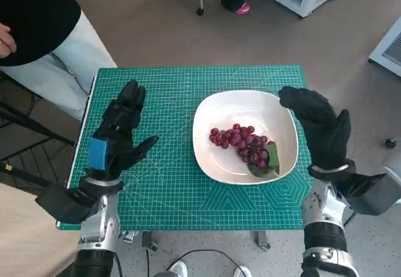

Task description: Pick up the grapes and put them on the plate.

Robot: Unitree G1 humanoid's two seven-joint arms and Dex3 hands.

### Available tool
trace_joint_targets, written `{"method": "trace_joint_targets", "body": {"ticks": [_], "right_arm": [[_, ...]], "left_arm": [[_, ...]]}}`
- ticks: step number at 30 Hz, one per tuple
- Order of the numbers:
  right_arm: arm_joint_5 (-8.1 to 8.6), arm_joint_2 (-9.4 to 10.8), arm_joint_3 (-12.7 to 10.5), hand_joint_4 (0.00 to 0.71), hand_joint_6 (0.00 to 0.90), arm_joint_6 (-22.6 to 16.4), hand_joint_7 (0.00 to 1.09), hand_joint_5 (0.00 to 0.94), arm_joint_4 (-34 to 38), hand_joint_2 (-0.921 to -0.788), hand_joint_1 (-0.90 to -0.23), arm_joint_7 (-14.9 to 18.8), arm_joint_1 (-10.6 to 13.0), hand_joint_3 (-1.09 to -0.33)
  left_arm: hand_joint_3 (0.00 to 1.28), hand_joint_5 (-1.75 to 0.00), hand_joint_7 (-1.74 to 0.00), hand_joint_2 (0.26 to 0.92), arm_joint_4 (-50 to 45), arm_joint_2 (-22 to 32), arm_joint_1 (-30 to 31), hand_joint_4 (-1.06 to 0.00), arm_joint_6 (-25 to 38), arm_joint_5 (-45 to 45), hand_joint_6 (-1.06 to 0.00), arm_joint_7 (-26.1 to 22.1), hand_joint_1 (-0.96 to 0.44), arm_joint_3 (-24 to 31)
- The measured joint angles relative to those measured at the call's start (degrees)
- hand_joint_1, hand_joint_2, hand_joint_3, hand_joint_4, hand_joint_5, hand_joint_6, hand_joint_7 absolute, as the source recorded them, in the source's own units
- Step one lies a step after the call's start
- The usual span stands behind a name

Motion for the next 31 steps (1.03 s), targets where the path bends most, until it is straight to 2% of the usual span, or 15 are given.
{"method": "trace_joint_targets", "body": {"ticks": [31], "right_arm": [[0.04, -0.08, -0.06, 0.553, 0.504, 0.35, 0.00, 0.000, 0.05, -0.921, -0.386, 0.94, 0.00, -0.524]], "left_arm": [[0.13, 0.00, -0.04, 0.921, -3.87, 0.82, 2.49, -0.24, 2.69, 0.90, -0.38, -0.62, -0.42, -0.24]]}}
